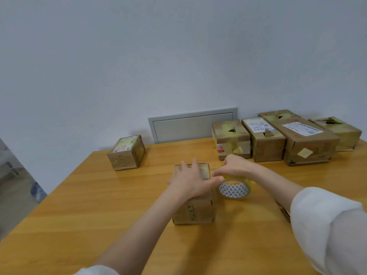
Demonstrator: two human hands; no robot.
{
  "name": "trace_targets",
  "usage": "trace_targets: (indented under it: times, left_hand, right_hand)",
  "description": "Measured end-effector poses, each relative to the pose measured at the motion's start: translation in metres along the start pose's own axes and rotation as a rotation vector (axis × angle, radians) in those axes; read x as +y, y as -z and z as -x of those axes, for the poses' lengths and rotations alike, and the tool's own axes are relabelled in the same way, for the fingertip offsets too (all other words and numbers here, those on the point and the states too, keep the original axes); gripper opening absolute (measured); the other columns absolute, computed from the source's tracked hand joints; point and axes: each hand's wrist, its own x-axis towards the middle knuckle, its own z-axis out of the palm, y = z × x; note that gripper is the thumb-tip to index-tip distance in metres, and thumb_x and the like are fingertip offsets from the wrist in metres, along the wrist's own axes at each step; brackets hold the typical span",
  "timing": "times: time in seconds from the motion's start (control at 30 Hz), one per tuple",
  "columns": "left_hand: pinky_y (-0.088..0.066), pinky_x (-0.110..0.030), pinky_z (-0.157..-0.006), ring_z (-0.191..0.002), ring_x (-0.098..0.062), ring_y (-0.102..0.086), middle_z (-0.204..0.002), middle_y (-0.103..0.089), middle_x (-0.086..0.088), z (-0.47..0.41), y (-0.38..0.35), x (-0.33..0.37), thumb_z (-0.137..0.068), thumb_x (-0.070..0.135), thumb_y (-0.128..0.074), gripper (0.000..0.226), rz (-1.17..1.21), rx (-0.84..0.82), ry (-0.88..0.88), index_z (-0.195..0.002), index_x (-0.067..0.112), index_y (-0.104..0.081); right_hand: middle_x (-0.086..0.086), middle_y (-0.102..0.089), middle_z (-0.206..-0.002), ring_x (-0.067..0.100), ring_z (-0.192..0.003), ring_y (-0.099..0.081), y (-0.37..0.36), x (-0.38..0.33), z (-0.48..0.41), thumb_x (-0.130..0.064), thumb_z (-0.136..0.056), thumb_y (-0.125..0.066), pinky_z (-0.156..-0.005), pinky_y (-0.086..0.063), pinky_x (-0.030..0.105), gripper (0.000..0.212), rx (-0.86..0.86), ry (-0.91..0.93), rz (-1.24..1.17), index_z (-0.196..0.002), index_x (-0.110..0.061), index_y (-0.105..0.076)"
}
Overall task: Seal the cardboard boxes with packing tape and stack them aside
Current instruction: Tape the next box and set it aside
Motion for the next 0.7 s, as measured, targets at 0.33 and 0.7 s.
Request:
trace_targets:
  times: [0.33, 0.7]
  left_hand:
    - [-0.043, -0.038, -0.096, -0.123, -0.029, -0.046, -0.145, -0.039, -0.015, 0.005, 0.02, -0.048, -0.074, 0.068, -0.059, 0.096, 0.163, -0.042, 0.163, -0.149, 0.018, -0.025]
    - [-0.053, -0.025, -0.051, -0.07, -0.016, -0.07, -0.073, -0.075, -0.001, 0.006, 0.021, -0.091, -0.079, 0.044, -0.07, 0.031, 1.084, -0.004, 0.311, -0.092, 0.016, -0.068]
  right_hand:
    - [-0.002, -0.062, -0.102, 0.014, -0.093, -0.059, 0.019, -0.013, 0.021, -0.057, -0.069, -0.075, -0.072, -0.042, 0.026, 0.049, -0.008, 0.164, -0.434, -0.093, -0.015, -0.066]
    - [-0.012, -0.065, -0.058, -0.001, -0.051, -0.058, 0.031, -0.062, 0.016, -0.052, -0.08, -0.068, -0.052, -0.042, 0.014, 0.033, 0.103, 0.349, -0.58, -0.072, -0.021, -0.07]
